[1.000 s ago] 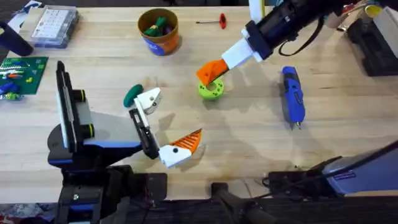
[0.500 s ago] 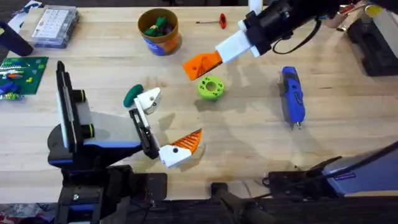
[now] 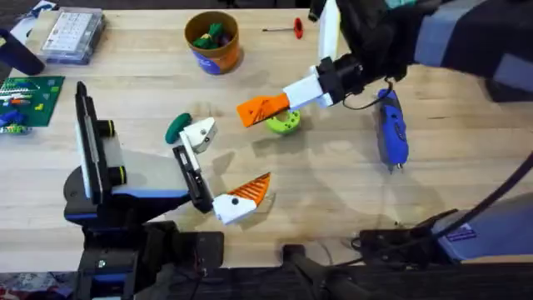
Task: Pick up the gripper from the table and insert it into the empty holder that is missing its gripper. Then pick up a screw, insert it into the mounting hole, and use the screwdriver to tighten it. Finally, clean up the table by picking up the vegetable and placing it into the bucket.
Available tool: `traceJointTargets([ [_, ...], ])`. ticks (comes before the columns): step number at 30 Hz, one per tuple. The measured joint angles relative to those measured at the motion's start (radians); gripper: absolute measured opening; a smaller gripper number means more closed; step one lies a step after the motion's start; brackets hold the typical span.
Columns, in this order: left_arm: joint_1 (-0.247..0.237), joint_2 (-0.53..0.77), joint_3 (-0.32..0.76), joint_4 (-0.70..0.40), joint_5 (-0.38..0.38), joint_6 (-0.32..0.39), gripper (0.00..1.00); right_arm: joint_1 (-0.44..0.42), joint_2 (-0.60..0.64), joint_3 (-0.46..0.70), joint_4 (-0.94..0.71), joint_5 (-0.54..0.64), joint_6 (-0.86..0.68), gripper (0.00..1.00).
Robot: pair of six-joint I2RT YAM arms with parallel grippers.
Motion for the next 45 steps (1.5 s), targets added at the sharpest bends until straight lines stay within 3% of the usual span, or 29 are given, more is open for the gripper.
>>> traceJointTargets([
  [7, 0.000, 0.000, 0.000, 0.000, 0.000, 0.000, 0.990, 0.007, 0.011, -0.044, 0.162, -0.038, 0.168, 0.011],
  [13, 0.000, 0.000, 0.000, 0.000, 0.000, 0.000, 0.990, 0.057, 0.123, -0.045, 0.260, -0.131, 0.245, 0.011],
  [19, 0.000, 0.000, 0.000, 0.000, 0.000, 0.000, 0.990, 0.079, 0.193, -0.047, 0.262, -0.170, 0.283, 0.011],
  [45, 0.000, 0.000, 0.000, 0.000, -0.001, 0.000, 0.990, 0.122, 0.187, -0.044, 0.267, -0.192, 0.323, 0.011],
])
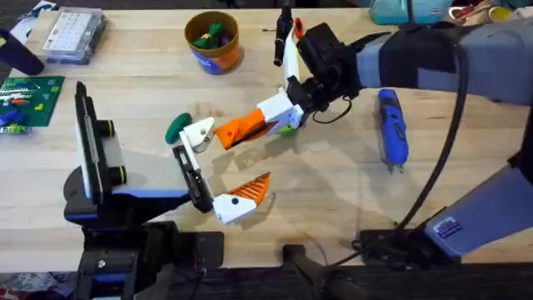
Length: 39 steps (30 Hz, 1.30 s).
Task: Pick up the gripper from the table and insert it into the empty holder that is missing its gripper. Then pick up a screw, insert it into the mounting hole, and use the screwdriver to tighten it. Finally, clean up the table by picking up the vegetable and placing it into the bucket.
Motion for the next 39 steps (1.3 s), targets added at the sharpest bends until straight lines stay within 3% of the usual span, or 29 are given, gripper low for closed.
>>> traceJointTargets([
  [14, 0.000, 0.000, 0.000, 0.000, 0.000, 0.000, 0.990, 0.000, -0.054, 0.003, 0.000, 0.000, 0.010, 0.011],
  [39, 0.000, 0.000, 0.000, 0.000, 0.000, 0.000, 0.990, 0.004, -0.034, 0.003, 0.003, 0.000, 0.026, 0.011],
])
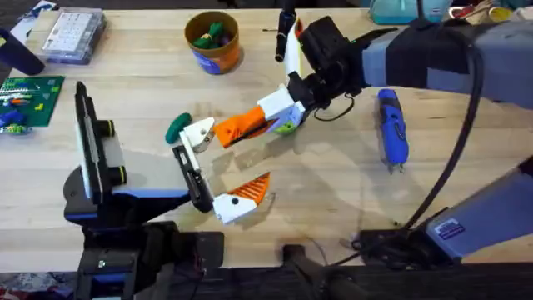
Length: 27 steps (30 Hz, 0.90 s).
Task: Pick up the gripper from the table and insert it into the empty holder that is missing its gripper. Then pick up a screw, insert it into the mounting hole, and use the screwdriver to tighten it. Finally, clean up the table by picking up the vegetable and placing it into the bucket.
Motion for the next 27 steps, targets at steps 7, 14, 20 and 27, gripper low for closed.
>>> traceJointTargets([
  [7, 0.000, 0.000, 0.000, 0.000, 0.000, 0.000, 0.990, 0.000, 0.000, 0.000, 0.000, 0.000, 0.000, 0.011],
  [14, 0.001, 0.000, 0.000, 0.001, -0.015, 0.000, 0.990, 0.002, 0.000, 0.001, 0.103, -0.004, 0.058, 0.011],
  [20, 0.006, 0.000, 0.000, 0.005, -0.047, 0.000, 0.990, 0.013, 0.000, 0.001, 0.219, -0.011, 0.165, 0.011],
  [27, 0.006, 0.000, 0.000, 0.005, -0.052, 0.000, 0.990, 0.026, 0.000, 0.001, 0.224, -0.016, 0.211, 0.010],
])
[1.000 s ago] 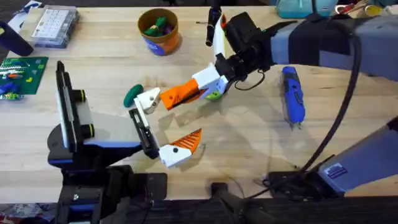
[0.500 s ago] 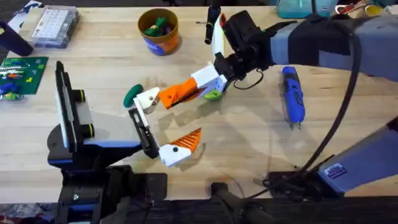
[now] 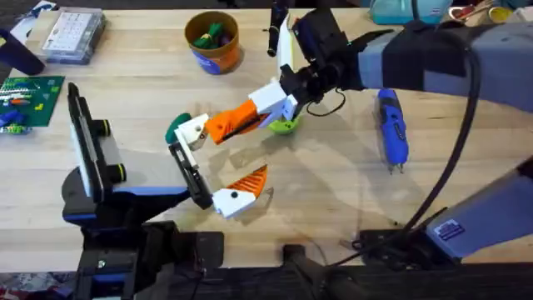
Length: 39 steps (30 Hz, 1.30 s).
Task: Pick up the gripper from the table and insert it into the empty holder that is missing its gripper. Then pick up a screw, insert it into the mounting hole, and use the screwdriver to tighten it. Finally, clean up the table by picking up the vegetable and placing it into the bucket.
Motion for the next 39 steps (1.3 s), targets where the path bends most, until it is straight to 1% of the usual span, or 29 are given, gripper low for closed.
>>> traceJointTargets([
  [6, 0.000, 0.000, 0.000, 0.000, 0.000, 0.000, 0.990, 0.000, 0.005, 0.000, -0.003, -0.003, 0.007, 0.010],
  [12, -0.001, 0.000, 0.000, -0.001, 0.008, -0.008, 0.990, 0.009, 0.060, 0.000, 0.000, -0.024, 0.007, 0.010],
  [19, -0.002, 0.000, 0.000, -0.001, 0.016, -0.011, 0.990, 0.009, 0.061, 0.000, 0.007, -0.029, 0.014, 0.010],
  [23, -0.002, 0.000, 0.000, -0.001, 0.014, -0.011, 0.990, 0.011, 0.061, 0.000, 0.047, -0.025, 0.055, 0.010],
  [26, -0.002, 0.000, 0.000, 0.000, 0.000, -0.007, 0.990, 0.013, 0.061, 0.000, 0.126, -0.016, 0.119, 0.010],
  [30, 0.001, 0.000, 0.000, 0.002, -0.017, -0.006, 0.990, 0.016, 0.061, 0.000, 0.190, -0.003, 0.201, 0.010],
  [39, 0.002, 0.000, 0.000, 0.003, -0.027, -0.008, 0.990, 0.022, 0.061, 0.000, 0.207, 0.004, 0.279, 0.010],
])
